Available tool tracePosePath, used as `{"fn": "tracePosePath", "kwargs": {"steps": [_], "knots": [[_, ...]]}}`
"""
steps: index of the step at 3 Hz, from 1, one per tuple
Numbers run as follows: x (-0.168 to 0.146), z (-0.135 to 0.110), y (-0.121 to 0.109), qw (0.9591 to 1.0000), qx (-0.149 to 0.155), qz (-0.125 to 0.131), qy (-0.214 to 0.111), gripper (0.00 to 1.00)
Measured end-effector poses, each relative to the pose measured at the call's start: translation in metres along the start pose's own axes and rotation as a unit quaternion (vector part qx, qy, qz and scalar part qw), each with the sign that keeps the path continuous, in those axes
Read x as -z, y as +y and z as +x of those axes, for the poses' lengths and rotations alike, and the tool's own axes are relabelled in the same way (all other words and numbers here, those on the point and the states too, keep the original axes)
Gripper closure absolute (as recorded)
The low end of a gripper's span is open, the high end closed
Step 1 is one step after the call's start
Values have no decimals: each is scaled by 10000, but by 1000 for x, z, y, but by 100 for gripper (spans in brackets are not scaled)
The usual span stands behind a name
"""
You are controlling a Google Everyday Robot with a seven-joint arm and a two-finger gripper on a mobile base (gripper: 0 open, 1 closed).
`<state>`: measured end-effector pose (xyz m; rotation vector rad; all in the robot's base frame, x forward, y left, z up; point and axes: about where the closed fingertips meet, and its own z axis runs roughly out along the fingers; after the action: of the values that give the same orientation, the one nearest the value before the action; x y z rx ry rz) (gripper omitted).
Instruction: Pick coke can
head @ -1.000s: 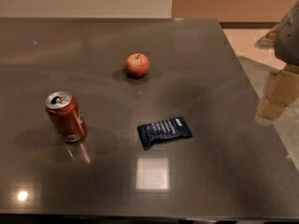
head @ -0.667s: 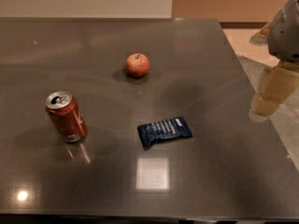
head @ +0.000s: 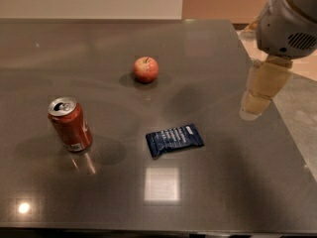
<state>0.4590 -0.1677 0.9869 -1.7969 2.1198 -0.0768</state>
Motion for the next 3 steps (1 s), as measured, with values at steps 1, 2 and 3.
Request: {"fn": "tracePosePath", "kwargs": {"steps": [1,2,3], "knots": [[-11,-42,-8,9993,295,-78,-229,0],[-22,-63,7,9958,662,-59,-633,0],[-66,-36,35,9918,875,-181,-912,0]]}}
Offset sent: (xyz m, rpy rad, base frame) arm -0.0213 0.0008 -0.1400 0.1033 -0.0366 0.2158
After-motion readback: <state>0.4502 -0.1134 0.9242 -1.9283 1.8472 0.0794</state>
